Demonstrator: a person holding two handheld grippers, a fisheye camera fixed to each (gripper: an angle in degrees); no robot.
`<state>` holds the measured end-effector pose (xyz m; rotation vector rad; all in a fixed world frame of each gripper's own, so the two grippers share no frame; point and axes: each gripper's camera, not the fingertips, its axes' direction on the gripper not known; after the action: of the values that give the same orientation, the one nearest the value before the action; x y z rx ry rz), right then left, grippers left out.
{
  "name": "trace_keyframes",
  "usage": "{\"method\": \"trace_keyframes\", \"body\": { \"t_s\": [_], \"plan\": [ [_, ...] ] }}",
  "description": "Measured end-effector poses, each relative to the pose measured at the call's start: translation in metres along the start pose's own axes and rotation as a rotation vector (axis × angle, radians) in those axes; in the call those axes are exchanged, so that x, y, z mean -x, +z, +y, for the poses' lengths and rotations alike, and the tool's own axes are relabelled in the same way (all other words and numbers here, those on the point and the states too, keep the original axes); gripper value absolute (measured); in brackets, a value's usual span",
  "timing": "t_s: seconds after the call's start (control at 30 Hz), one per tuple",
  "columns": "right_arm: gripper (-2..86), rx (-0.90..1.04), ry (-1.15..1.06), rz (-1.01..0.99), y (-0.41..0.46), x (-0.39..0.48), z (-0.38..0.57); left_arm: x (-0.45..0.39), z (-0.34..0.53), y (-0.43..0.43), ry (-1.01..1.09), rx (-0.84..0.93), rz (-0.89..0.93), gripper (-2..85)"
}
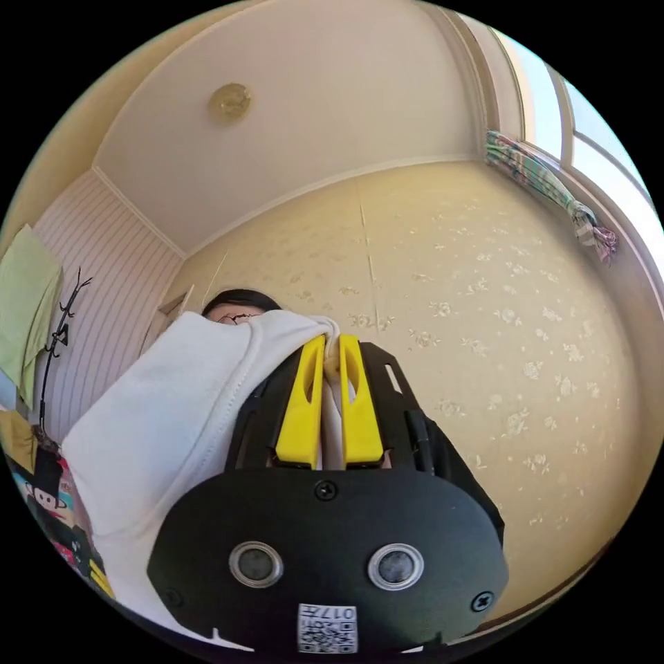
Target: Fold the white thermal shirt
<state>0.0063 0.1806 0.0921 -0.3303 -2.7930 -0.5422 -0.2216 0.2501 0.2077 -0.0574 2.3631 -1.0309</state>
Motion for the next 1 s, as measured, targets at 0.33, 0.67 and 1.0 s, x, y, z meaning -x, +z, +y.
{"method": "trace_keyframes", "body": {
  "t_s": [0.33, 0.67, 1.0],
  "plan": [
    [3.5, -0.541, -0.408, 0.845, -0.031, 0.248, -0.022, -0.085, -0.023, 0.013, 0.090, 0.096, -0.633, 4.2],
    [3.4, -0.937, -0.782, 1.223, 0.064, 0.426, -0.037, -0.115, -0.080, 0.055, 0.266, 0.026, -1.157, 4.0],
    [3.3, -0.796, -0.753, 1.362, 0.063, 0.468, -0.136, -0.106, -0.195, 0.074, 0.301, -0.004, -1.577, 3.7]
  ]
}}
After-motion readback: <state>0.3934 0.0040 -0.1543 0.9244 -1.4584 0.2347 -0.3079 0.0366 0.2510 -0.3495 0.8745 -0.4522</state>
